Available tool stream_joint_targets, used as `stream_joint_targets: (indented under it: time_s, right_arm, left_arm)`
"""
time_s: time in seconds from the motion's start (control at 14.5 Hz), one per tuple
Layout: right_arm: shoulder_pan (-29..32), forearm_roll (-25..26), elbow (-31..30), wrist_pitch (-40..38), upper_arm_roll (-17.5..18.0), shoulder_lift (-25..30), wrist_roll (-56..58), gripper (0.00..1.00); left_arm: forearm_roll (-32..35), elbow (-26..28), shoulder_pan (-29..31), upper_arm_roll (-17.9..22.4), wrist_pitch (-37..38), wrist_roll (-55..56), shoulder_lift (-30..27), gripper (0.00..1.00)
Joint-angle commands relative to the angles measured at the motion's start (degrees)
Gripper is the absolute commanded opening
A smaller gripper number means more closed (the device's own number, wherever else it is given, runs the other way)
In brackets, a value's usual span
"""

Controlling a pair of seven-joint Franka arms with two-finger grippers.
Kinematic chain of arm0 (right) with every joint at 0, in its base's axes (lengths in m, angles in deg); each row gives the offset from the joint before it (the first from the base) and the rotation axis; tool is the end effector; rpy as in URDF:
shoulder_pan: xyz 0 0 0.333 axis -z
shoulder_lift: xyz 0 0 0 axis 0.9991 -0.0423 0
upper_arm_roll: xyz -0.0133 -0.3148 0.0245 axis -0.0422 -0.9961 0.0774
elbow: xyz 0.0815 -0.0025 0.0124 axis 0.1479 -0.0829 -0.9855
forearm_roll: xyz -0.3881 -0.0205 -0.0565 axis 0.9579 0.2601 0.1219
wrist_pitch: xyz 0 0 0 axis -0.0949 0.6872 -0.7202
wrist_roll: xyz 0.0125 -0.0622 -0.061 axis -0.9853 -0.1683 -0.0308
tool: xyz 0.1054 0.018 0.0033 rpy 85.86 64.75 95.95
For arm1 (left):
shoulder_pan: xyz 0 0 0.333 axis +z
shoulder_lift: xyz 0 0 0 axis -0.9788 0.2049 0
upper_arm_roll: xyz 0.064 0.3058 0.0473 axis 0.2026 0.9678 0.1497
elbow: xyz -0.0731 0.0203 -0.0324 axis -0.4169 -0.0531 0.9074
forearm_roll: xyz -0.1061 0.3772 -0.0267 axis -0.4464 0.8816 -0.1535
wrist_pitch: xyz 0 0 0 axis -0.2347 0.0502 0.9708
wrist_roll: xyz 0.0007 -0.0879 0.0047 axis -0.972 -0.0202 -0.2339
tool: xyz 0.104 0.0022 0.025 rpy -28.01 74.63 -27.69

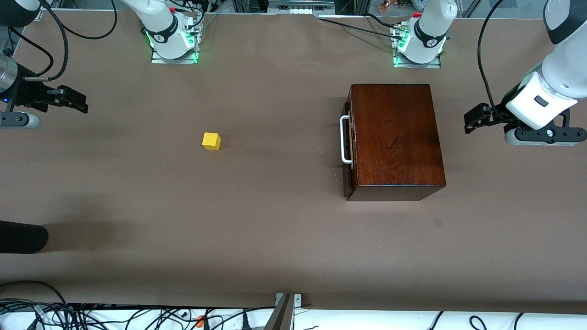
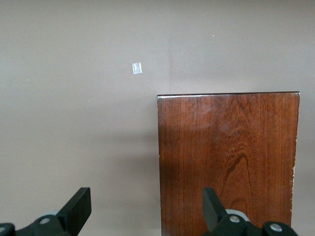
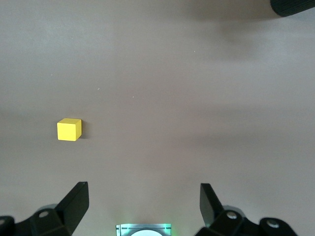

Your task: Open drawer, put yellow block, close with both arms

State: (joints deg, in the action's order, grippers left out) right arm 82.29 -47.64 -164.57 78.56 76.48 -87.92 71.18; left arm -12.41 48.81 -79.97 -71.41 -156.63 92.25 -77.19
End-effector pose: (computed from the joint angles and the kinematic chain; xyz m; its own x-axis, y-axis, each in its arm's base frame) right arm 0.5570 0.0002 0.5848 0.9911 0.0025 -0.1328 0.0092 -0.9987 0.0501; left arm 0.5763 -0.0649 0.5792 0.9995 -0.0028 -0.0314 -0.0028 -1.0000 0.0001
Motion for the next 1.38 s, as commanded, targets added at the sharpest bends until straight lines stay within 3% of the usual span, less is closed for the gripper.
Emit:
stream_joint_targets:
  time_s: [0.0,0.55,0.83,0.96,1.1,1.31]
  right_arm:
    - [0.3,-0.7,-0.4,0.1,0.2,0.5,0.2,1.00]
    - [0.3,-0.7,-0.4,0.2,0.2,0.5,-0.1,1.00]
    - [0.3,-0.7,-0.5,0.2,0.2,0.5,-0.2,1.00]
    - [0.3,-0.7,-0.5,0.3,0.2,0.5,-0.2,1.00]
    - [0.3,-0.7,-0.5,0.3,0.2,0.5,-0.2,1.00]
    - [0.3,-0.6,-0.5,0.3,0.2,0.5,-0.2,1.00]
  left_arm:
    - [-0.1,-1.4,0.0,0.1,1.4,-0.7,0.0,1.00]
    - [-0.1,-1.5,-0.7,0.0,1.4,-0.2,-0.1,1.00]
    - [-0.2,-1.4,-1.3,-0.3,6.3,0.1,0.2,1.00]
    - [-0.9,-1.1,-3.6,-3.8,10.8,0.0,1.3,1.00]
    - [-1.0,-1.5,-5.1,-7.2,10.7,0.4,5.5,1.00]
    - [-0.9,-1.7,-9.3,-10.6,4.6,6.4,9.7,1.00]
